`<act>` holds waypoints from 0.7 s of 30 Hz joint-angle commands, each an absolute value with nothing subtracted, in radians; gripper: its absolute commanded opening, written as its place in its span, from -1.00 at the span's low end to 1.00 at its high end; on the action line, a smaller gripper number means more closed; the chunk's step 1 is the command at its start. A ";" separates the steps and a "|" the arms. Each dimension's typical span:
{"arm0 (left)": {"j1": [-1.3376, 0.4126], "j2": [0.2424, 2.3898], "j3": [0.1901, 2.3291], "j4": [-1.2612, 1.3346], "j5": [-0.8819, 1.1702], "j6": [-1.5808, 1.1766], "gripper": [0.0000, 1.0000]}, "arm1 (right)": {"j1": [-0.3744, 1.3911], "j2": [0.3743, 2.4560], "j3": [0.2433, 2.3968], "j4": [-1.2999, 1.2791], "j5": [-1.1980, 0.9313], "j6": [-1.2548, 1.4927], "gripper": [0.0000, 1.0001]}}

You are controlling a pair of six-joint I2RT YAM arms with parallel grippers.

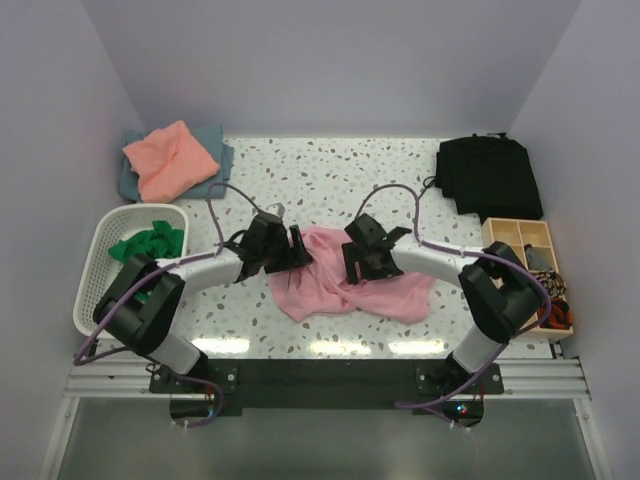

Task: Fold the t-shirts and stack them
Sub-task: Flatten out the tshirt

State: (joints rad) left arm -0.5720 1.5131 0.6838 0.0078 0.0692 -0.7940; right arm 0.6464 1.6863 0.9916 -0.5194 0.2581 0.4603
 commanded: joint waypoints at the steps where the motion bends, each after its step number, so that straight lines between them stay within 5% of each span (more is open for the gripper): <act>1: -0.499 1.617 0.860 -0.045 0.023 -0.719 0.49 | 0.871 1.689 0.876 -0.612 0.108 0.552 0.84; 9: -0.420 1.801 1.216 -0.101 0.087 -0.586 0.48 | 1.150 1.612 0.978 -0.653 0.052 0.640 0.84; 15: -0.420 1.911 1.460 -0.139 0.187 -0.557 0.47 | 1.160 1.456 1.147 -0.806 0.233 0.566 0.93; 18: -0.423 1.852 1.421 -0.160 0.167 -0.546 0.46 | 1.155 1.416 1.255 -0.900 0.457 0.519 0.97; 21: -0.420 1.702 1.263 -0.183 0.039 -0.566 0.46 | 1.132 1.385 1.279 -0.797 0.442 0.391 0.97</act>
State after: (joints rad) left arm -0.4213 1.8740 1.4025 -0.1280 0.1371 -0.5823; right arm 1.1568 1.4456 1.2175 -0.8009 0.3126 0.5323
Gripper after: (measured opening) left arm 0.731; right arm 0.986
